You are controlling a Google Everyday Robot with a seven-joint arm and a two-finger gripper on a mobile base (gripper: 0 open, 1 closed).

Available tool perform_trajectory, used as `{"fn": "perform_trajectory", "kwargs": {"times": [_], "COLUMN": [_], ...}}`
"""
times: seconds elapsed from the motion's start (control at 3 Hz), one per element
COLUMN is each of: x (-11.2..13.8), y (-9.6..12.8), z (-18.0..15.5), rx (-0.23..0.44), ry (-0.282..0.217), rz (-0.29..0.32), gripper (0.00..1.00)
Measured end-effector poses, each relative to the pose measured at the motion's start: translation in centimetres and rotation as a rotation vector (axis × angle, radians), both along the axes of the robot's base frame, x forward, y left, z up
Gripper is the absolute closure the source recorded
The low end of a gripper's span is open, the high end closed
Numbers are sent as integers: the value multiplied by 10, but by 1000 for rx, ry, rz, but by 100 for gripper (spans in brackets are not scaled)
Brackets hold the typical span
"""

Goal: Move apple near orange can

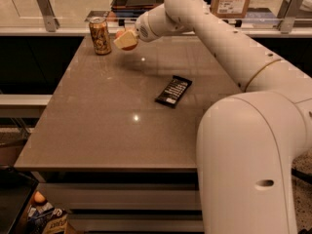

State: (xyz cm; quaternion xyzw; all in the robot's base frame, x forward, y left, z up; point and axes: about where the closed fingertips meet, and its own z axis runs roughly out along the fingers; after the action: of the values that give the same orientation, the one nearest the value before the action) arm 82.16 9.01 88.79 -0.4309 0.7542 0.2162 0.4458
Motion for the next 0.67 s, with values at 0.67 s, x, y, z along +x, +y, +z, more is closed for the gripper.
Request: {"fn": "perform_trajectory", "kwargs": {"times": [0.67], "x": [7], "y": [16], "z": [-19], "rx": [25], "ry": [50], "rz": [32], "gripper": [100]}}
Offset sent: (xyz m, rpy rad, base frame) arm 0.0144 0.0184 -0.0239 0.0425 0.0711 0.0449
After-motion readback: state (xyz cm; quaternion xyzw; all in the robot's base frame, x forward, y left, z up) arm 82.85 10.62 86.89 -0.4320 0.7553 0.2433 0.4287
